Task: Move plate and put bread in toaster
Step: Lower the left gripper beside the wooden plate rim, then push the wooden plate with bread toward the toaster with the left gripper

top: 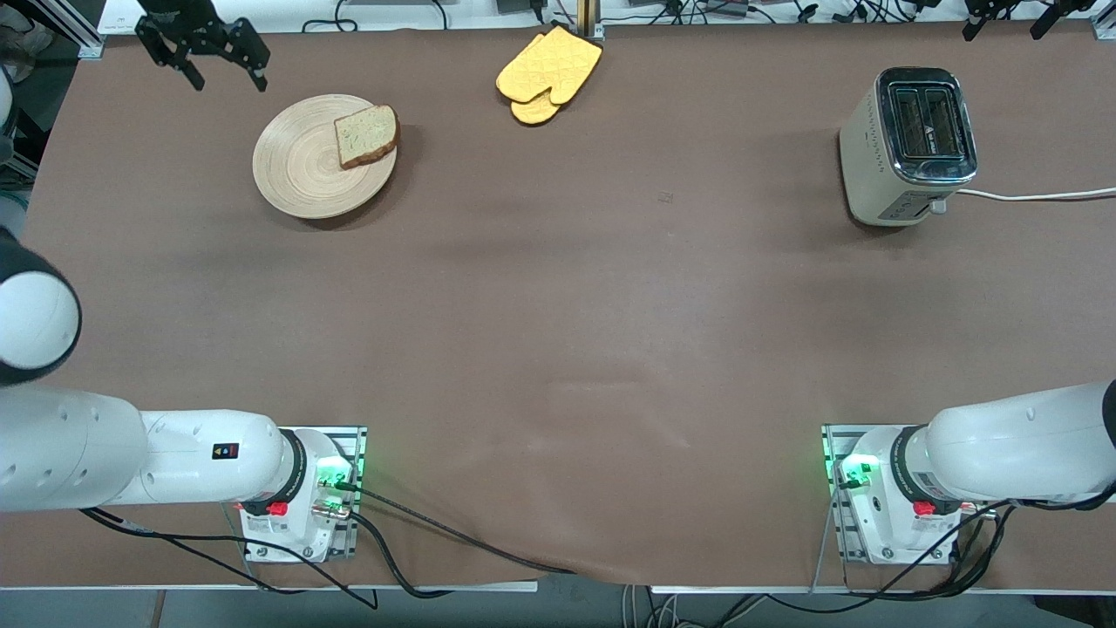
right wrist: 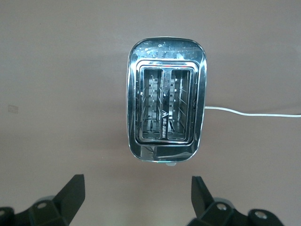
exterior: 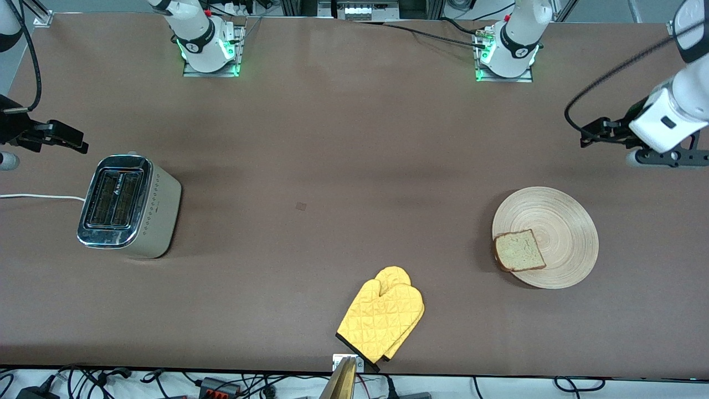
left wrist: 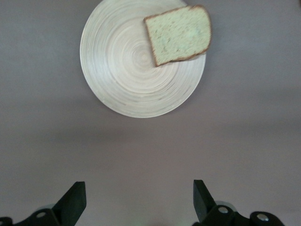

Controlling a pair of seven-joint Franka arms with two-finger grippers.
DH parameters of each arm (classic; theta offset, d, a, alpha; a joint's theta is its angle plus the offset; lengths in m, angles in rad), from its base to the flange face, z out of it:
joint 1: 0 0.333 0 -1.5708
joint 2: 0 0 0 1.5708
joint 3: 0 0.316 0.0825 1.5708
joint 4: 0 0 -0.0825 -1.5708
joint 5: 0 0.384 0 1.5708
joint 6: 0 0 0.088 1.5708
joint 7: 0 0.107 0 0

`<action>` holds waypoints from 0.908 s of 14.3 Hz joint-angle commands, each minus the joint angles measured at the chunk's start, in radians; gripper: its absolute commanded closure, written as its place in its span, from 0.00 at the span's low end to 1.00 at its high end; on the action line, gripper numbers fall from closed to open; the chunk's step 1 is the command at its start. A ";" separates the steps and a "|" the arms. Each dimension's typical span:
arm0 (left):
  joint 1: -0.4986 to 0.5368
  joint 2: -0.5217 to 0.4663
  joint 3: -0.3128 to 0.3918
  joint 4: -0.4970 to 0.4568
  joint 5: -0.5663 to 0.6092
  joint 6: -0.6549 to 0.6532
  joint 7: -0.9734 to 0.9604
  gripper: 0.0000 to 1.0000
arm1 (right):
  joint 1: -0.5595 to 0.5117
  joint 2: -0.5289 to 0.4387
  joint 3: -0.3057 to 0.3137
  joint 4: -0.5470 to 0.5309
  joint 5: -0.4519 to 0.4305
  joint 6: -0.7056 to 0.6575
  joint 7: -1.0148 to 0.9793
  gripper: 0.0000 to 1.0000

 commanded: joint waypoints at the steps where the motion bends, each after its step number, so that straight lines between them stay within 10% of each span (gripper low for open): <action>1: 0.046 0.135 0.007 0.140 -0.012 -0.055 0.029 0.00 | -0.003 0.006 0.003 0.021 0.008 -0.018 0.008 0.00; 13: 0.451 0.703 0.005 0.391 -0.640 0.123 0.553 0.00 | -0.008 0.006 0.002 0.022 0.011 -0.018 0.003 0.00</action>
